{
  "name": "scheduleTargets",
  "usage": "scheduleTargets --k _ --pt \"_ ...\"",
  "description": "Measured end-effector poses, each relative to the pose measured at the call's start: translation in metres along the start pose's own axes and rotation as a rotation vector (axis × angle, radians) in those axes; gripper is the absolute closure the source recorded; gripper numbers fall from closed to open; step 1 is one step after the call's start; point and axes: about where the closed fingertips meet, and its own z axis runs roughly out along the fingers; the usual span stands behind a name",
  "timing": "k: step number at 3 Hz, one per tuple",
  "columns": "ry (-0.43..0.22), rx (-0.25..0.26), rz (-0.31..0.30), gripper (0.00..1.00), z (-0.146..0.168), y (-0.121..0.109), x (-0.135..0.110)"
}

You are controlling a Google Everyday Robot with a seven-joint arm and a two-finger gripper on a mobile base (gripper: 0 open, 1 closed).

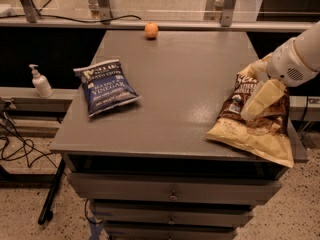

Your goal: Pick brown chip bag

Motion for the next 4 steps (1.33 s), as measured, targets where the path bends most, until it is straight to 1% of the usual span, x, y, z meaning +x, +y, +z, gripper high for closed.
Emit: scheduleTargets --k 1,2,3,4 --pt "-0.037 -0.053 0.049 0.0 -0.026 -0.005 -0.006" --pt "-0.025 -0.115 0.114 0.0 -0.036 -0.005 0.005" --pt "-0.016 -0.163 0.15 0.19 -0.033 0.0 0.014" --pt "-0.01 -0.172 0.145 0.41 -0.029 0.006 0.016"
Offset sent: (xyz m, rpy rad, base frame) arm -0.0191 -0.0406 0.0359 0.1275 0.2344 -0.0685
